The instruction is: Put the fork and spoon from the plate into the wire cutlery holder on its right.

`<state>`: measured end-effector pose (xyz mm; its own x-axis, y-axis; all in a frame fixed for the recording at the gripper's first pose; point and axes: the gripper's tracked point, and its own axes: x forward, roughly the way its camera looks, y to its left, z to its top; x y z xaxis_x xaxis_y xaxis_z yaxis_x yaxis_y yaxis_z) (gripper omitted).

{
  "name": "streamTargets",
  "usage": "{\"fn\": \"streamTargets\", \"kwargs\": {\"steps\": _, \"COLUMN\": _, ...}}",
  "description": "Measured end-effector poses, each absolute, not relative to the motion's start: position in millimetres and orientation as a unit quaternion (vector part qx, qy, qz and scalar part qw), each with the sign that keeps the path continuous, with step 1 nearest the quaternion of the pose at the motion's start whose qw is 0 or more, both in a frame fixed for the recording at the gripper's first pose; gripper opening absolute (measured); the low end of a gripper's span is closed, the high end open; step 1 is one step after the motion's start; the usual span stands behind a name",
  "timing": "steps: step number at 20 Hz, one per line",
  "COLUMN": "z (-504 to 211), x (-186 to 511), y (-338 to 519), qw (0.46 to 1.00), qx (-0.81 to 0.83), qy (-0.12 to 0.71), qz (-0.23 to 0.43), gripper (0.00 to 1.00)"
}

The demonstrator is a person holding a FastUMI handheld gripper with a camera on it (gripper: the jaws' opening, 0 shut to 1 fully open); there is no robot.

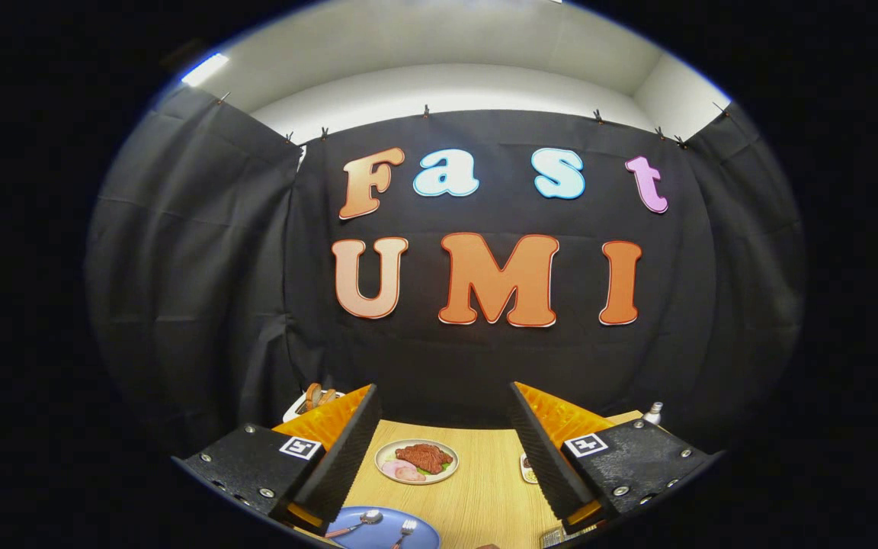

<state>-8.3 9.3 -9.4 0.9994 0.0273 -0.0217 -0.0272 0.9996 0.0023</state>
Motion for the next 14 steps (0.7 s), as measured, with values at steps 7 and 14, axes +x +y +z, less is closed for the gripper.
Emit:
{"fn": "streamTargets", "kwargs": {"steps": 7, "z": -37, "x": -10, "y": 20, "qw": 0.999, "qx": 0.006, "qy": 0.045, "qz": 0.017, "gripper": 1.00}}
{"fn": "streamTargets", "kwargs": {"steps": 14, "z": -144, "x": -25, "y": 46, "qw": 0.985, "qx": 0.020, "qy": 0.171, "qz": 0.031, "gripper": 1.00}}
